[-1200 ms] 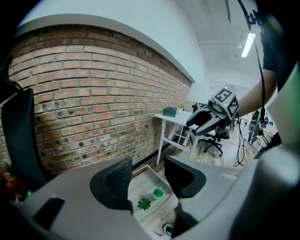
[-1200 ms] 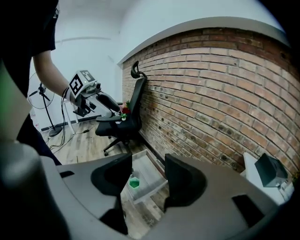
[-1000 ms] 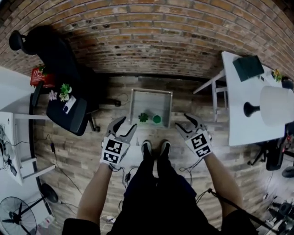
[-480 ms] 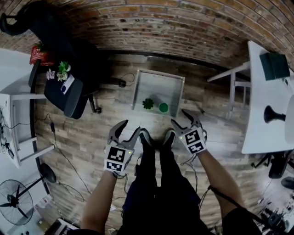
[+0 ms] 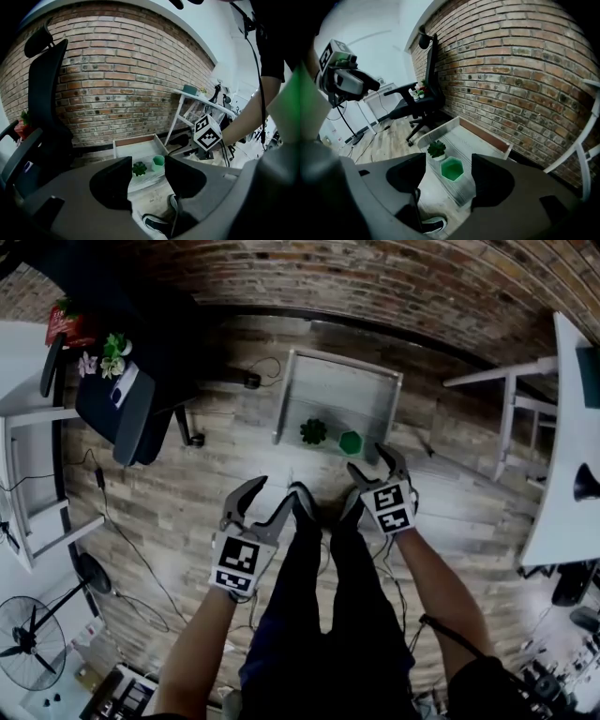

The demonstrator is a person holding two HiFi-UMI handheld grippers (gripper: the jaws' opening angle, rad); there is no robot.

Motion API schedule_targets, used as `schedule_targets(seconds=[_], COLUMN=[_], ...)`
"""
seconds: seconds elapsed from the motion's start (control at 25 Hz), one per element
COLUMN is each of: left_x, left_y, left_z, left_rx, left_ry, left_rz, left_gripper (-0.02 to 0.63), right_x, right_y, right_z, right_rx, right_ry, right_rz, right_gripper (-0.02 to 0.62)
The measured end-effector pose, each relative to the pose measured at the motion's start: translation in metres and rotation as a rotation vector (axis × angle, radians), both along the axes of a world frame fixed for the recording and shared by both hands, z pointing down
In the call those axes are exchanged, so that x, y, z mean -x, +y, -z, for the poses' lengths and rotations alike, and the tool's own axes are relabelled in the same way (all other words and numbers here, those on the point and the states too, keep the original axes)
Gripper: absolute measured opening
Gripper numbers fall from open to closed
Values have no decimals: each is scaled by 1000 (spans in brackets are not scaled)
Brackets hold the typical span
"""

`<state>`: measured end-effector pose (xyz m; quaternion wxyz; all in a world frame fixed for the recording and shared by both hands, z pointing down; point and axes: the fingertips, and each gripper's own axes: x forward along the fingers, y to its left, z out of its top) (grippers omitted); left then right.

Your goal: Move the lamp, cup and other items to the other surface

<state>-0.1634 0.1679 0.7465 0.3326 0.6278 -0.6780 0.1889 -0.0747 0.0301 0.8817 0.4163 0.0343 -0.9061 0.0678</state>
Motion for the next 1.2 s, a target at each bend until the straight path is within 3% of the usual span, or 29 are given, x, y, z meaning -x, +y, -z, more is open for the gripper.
schedule_targets(seconds=[0.36, 0.52, 0.6, 0.64, 0.88, 1.2], left_x=[24, 34, 37, 38, 34, 19], left_y=[22, 26, 27, 28, 22, 9], left_z=[-48, -65, -72, -73, -48, 37], left_rx=[43, 37, 35, 37, 21, -11], left_ry=[12, 1, 0, 7, 31, 20], left_rz=[12, 10, 11, 15, 6, -10], left_gripper=[210, 210, 210, 210, 210, 209], right_x=[16, 19, 20, 21, 26, 11], right_y=[8, 7, 5, 6, 9, -1], right_z=[-106, -131, -135, -135, -94, 27], right_rx=[39, 2, -27, -33, -13, 35], right_ry=[107, 143, 163, 169, 146, 97], right_rz=[19, 34, 45, 52, 54, -10], right_gripper=[394, 382, 313, 310, 304, 305])
